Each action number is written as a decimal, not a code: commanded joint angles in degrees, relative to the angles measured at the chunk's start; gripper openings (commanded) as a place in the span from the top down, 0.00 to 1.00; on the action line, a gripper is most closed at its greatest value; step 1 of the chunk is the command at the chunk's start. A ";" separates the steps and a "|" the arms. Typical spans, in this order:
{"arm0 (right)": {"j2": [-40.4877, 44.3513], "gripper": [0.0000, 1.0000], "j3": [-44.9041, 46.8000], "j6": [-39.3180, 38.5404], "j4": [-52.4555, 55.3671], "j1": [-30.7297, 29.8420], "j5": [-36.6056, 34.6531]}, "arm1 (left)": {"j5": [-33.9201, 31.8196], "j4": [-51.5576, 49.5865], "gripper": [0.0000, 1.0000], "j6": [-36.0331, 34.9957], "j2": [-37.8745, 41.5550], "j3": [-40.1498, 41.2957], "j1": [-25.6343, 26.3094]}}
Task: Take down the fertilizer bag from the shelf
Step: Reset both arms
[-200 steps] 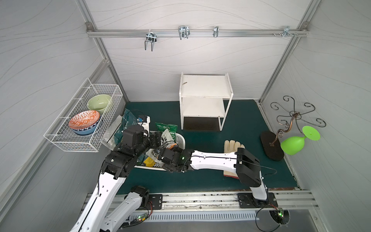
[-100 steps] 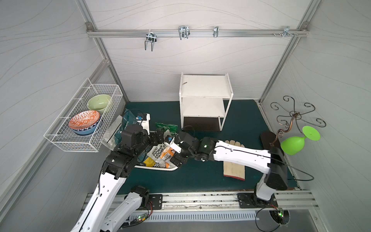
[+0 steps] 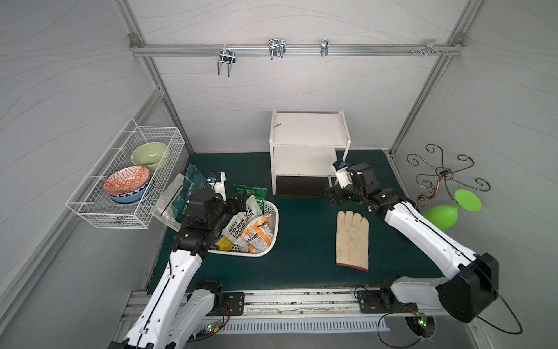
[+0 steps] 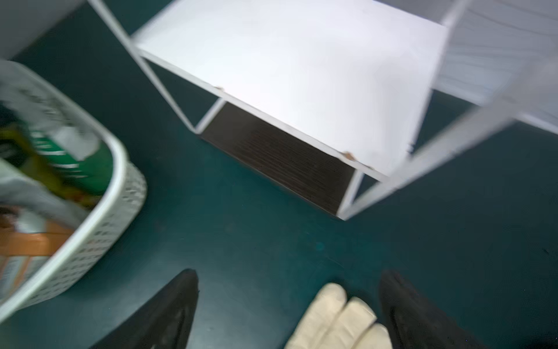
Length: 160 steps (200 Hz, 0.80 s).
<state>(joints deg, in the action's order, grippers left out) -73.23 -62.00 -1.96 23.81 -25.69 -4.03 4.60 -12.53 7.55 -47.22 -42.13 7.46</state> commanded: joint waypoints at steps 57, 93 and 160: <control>4.05 0.06 21.54 1.96 -27.83 19.62 1.83 | 7.97 26.84 0.02 -6.26 0.89 18.22 -2.98; 0.92 0.06 25.40 1.70 -36.05 20.96 2.71 | 10.52 28.73 0.02 -6.62 -3.52 18.74 -2.98; -2.55 0.05 35.58 2.57 -58.24 21.30 0.12 | 2.02 38.46 0.02 -8.67 -14.55 21.42 -3.87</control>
<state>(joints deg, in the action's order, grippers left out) -73.63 -28.64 -0.89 -22.00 -4.89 -3.03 12.91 21.74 0.10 -56.95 -23.16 4.67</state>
